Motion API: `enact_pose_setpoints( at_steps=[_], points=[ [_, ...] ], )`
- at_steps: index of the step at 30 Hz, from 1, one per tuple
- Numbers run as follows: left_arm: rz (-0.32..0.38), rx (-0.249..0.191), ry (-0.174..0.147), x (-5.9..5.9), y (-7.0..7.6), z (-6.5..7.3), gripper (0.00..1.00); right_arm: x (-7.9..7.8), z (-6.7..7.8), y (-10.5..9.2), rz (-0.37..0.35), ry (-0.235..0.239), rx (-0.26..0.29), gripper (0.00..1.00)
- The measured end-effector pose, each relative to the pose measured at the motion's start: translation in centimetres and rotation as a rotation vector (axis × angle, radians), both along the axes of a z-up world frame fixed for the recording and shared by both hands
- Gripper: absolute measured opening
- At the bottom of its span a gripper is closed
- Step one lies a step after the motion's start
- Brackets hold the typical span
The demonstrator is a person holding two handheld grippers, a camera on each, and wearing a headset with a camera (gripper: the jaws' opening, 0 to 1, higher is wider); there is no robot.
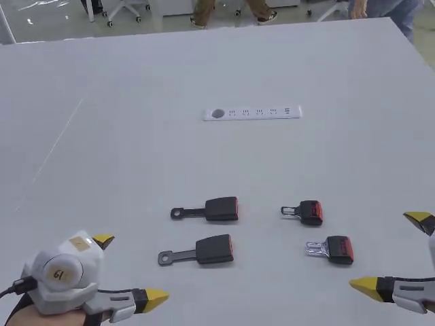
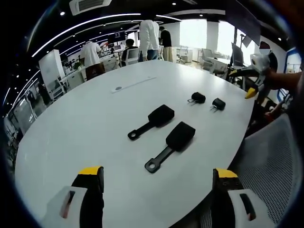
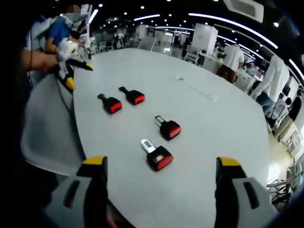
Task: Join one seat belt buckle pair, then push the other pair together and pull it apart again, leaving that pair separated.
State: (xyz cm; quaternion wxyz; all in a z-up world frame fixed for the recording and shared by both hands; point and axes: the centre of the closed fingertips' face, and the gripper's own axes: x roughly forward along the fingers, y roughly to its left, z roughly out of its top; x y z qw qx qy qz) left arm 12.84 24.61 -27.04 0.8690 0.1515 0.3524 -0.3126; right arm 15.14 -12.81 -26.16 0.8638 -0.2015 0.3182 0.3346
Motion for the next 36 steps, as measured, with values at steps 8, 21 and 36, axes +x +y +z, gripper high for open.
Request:
enact_pose_setpoints(
  at_steps=[8, 21, 36],
  points=[
    [-0.025, 0.059, -0.005, 0.1, 0.4, -0.4, 0.99, -0.1, 0.0, 0.3, 0.023, 0.003, -0.036, 0.95],
    [-0.055, 0.072, 0.0, 0.5, 0.0, -0.6, 0.97, 0.0, -0.1, 0.3, 0.028, 0.02, -0.051, 0.9],
    [-0.156, 0.085, 0.015, 1.4, -2.4, -1.6, 0.86, 0.4, -1.2, 1.3, 0.103, 0.057, -0.051, 0.75]
  ],
)
